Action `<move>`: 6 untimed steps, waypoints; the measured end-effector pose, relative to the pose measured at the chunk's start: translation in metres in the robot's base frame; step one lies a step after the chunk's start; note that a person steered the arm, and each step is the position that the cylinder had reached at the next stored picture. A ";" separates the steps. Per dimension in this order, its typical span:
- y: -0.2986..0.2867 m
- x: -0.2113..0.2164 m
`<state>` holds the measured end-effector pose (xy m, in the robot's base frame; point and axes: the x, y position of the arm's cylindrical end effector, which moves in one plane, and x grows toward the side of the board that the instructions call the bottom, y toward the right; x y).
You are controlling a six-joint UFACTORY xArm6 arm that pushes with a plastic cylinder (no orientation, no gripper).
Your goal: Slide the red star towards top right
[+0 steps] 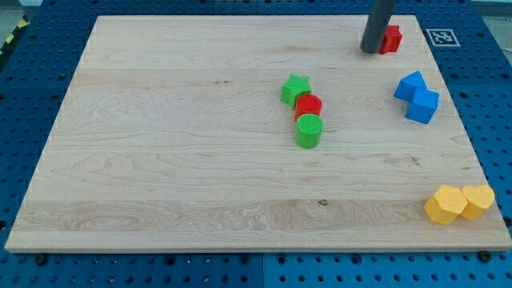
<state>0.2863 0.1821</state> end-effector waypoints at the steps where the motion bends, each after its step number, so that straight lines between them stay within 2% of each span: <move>1: 0.005 0.000; 2: 0.036 -0.011; 4: 0.031 -0.008; 6: 0.055 -0.018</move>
<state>0.2685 0.2367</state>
